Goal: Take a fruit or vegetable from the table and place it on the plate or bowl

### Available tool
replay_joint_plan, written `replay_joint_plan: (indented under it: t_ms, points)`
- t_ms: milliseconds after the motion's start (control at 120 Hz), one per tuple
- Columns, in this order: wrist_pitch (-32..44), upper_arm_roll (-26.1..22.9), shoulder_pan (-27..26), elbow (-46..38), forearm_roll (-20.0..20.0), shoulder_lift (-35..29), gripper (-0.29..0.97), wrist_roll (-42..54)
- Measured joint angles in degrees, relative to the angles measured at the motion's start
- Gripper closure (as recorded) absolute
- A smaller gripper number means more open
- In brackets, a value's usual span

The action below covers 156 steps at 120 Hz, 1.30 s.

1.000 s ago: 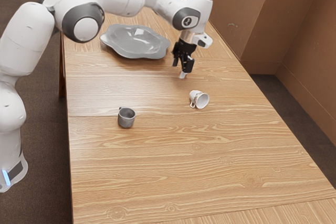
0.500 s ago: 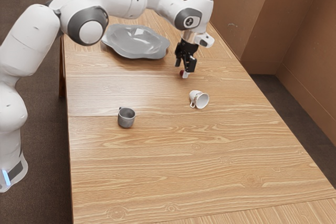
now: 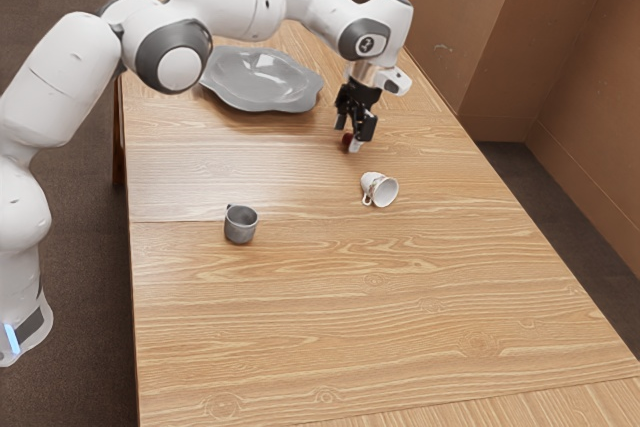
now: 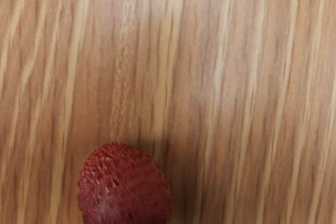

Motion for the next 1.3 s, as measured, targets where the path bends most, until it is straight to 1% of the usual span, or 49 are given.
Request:
replay_joint_plan:
  t_ms: [392, 675, 842, 1108, 1300]
  points:
    - [-0.8, -0.1, 0.0, 1.6, 0.9, 1.3, 0.03, -0.1]
    - [-1.0, -0.1, 0.0, 3.5, 1.2, 2.7, 0.09, -0.2]
    - [-1.0, -0.1, 0.0, 3.7, 1.2, 3.1, 0.16, -0.2]
    - [-1.0, -0.1, 0.1, 4.5, 1.2, 3.5, 0.24, -0.2]
    - [-1.1, -0.1, 0.1, 4.6, 1.2, 3.5, 0.35, -0.7]
